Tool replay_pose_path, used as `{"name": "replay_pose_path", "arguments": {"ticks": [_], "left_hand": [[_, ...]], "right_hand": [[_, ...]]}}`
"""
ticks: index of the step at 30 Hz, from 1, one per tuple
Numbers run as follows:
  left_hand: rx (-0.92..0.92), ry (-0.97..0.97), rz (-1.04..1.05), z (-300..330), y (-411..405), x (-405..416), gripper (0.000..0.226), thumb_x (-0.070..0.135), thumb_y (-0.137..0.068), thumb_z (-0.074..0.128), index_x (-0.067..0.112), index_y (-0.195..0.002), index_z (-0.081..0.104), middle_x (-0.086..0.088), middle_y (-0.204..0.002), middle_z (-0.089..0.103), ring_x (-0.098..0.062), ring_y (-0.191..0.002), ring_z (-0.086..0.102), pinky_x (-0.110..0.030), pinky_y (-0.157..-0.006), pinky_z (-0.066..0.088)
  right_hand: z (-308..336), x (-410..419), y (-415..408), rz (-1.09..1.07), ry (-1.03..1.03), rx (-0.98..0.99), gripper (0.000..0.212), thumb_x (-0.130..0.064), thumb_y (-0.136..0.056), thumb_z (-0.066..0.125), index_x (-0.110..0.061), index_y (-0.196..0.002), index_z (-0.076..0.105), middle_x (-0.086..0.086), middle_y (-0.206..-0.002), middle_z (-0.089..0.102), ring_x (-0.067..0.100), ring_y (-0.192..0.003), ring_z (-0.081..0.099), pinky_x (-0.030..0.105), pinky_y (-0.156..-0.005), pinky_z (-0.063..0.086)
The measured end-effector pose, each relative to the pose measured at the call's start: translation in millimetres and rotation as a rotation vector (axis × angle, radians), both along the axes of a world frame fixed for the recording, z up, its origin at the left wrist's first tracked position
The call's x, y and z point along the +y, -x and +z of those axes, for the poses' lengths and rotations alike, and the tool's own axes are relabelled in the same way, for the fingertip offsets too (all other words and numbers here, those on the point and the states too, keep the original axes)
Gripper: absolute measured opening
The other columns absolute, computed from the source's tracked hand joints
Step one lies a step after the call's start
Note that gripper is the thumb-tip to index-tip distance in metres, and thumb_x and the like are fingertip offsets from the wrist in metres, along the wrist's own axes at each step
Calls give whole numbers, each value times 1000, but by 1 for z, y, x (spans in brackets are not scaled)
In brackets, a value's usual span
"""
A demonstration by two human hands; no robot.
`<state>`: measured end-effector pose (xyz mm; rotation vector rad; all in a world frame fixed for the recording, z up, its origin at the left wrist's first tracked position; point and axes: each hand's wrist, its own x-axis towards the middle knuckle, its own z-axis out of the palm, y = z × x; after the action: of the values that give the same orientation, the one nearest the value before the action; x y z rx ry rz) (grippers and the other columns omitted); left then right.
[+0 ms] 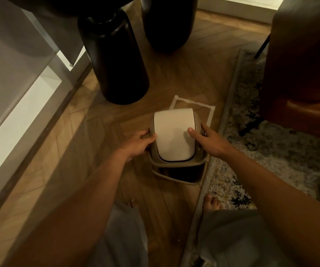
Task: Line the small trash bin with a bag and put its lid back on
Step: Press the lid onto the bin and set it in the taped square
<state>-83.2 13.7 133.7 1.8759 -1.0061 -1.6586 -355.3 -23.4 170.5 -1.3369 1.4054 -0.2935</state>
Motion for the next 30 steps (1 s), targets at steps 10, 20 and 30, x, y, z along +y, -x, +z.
{"name": "replay_pose_path", "arguments": {"ticks": [10,20,30], "left_hand": [[-82,-74,-74,-10,7,7,56,47,-94,58,30,-146,45,1,-135,60,-20,-116,61,-46,-99,50],[-121,-28,-125,-13,20,12,60,40,-95,60,21,-149,42,-5,-143,54,-23,-120,60,-37,-98,51],[-166,15,-181,-8,25,11,62,40,-95,61,23,-150,40,-7,-142,55,-25,-121,59,-39,-101,50]], "right_hand": [[-26,5,5,112,-60,24,92,-68,-83,61,-32,-157,22,-3,-153,45,20,-133,49,33,-105,41],[-27,19,14,141,-62,85,89,-56,-85,69,-25,-156,26,1,-150,48,22,-132,50,40,-109,42],[-25,25,23,153,-64,144,83,-48,-92,65,-23,-157,20,4,-155,41,25,-138,43,29,-103,36]]}}
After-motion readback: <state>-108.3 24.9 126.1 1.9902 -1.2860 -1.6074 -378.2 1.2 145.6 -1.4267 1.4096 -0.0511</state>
